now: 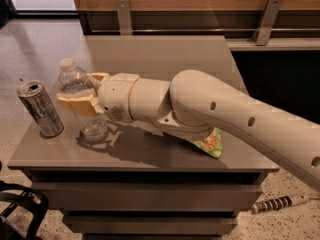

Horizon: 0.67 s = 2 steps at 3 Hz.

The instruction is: Move water bottle near redbull can

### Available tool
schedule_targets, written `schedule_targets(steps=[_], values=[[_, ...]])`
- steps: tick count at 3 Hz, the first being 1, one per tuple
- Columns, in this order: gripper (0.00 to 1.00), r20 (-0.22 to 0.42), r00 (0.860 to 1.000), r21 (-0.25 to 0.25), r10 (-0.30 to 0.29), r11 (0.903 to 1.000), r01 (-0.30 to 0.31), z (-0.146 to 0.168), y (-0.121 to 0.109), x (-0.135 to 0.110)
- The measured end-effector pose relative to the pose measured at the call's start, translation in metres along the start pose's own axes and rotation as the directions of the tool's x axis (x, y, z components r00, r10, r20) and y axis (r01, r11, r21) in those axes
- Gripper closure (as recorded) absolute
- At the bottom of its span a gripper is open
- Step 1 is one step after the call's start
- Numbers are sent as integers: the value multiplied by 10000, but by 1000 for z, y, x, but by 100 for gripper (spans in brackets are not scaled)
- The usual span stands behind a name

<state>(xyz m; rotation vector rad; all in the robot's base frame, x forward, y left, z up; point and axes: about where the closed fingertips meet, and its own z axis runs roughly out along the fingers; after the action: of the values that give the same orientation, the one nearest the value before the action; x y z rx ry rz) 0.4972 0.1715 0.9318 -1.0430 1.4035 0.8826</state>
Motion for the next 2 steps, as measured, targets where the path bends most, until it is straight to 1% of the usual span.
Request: schedule_targets(steps=[1, 2], values=[[100, -120, 9999, -192, 94, 9998, -97, 7, 10, 13], [84, -124, 9999, -207, 84, 9997, -87, 8, 11, 13]])
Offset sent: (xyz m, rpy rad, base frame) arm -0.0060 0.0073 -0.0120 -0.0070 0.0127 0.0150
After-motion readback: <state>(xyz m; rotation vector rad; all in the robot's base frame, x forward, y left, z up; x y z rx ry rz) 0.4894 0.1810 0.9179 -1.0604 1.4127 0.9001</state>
